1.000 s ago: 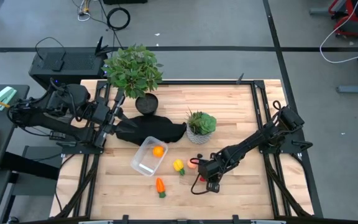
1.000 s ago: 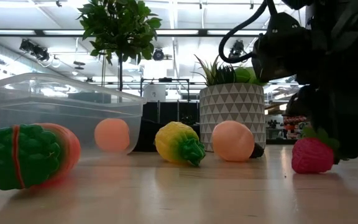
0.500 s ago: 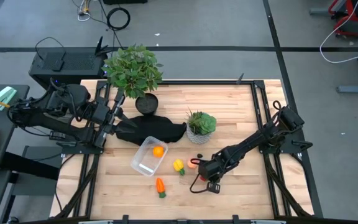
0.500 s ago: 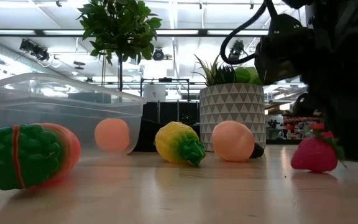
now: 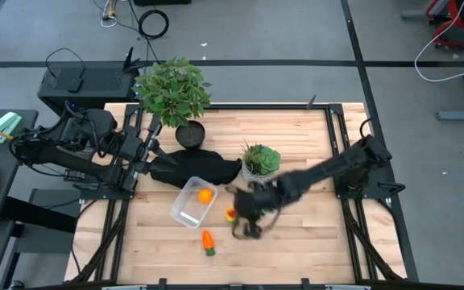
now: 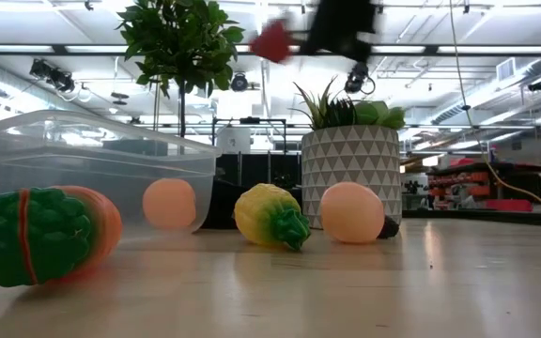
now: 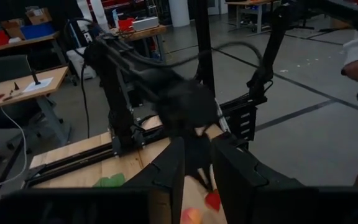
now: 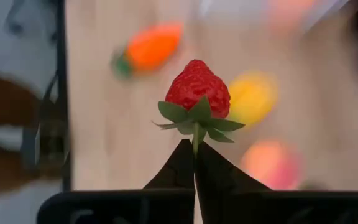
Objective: Pick and placing Produce into tupperware
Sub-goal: Put the strawberry into the transparent bin
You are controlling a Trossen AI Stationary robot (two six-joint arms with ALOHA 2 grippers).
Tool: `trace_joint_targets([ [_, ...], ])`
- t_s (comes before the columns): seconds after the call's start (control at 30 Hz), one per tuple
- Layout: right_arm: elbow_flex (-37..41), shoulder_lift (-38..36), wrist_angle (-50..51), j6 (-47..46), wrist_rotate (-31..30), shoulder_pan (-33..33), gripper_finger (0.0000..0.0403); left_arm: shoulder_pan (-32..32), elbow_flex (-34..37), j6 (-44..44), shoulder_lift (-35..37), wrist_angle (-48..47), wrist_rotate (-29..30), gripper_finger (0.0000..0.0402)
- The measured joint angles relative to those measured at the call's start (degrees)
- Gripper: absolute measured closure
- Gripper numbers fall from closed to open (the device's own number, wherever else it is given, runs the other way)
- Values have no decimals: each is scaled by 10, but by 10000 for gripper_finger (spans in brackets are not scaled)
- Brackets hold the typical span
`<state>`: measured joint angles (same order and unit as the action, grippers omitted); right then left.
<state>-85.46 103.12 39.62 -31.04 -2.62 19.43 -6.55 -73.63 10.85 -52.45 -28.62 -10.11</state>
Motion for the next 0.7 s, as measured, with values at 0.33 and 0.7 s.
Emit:
trace_joint_targets([
  [0.33,-170,126,60,135,95,-120,402,0,0,14,0,-1,0,309],
  [0.7,-252,189,71,213,215,-159,403,0,0,2,0,-5,0,308],
])
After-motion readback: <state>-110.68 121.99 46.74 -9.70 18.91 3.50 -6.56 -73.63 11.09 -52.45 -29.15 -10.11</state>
